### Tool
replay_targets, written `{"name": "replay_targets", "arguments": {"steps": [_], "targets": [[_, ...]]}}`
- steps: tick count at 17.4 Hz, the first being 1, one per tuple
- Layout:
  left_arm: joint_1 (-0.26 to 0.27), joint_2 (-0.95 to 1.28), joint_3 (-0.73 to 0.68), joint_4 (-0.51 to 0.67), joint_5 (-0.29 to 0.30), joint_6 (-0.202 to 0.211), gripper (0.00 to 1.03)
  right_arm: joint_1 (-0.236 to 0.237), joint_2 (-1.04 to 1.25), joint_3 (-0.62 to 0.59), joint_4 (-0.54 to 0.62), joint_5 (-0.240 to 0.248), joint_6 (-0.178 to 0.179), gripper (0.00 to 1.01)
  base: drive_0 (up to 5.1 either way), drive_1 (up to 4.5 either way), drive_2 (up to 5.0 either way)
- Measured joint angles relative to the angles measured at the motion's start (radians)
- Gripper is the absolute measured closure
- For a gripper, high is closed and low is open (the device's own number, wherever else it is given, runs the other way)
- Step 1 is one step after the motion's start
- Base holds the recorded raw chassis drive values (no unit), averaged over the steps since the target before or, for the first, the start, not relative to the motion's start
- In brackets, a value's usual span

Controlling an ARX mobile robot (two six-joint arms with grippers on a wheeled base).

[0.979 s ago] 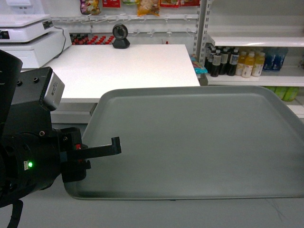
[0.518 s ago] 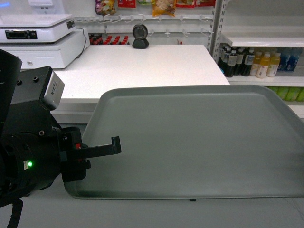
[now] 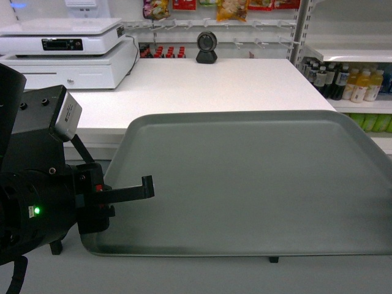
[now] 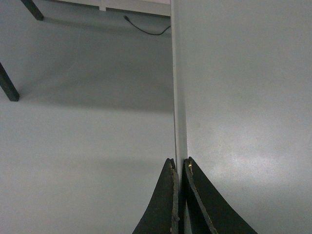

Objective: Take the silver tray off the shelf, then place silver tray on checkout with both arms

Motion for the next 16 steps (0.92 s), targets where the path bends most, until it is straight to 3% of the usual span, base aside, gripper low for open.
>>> {"name": "replay_targets", "arguments": {"steps": [16], "targets": [[-0.004, -0.003, -0.002, 0.000, -0.003, 0.000, 1.00, 0.000, 0.000, 0.000, -0.002, 0.000, 0.000, 0.99, -0.1, 4.20, -4.3]]}}
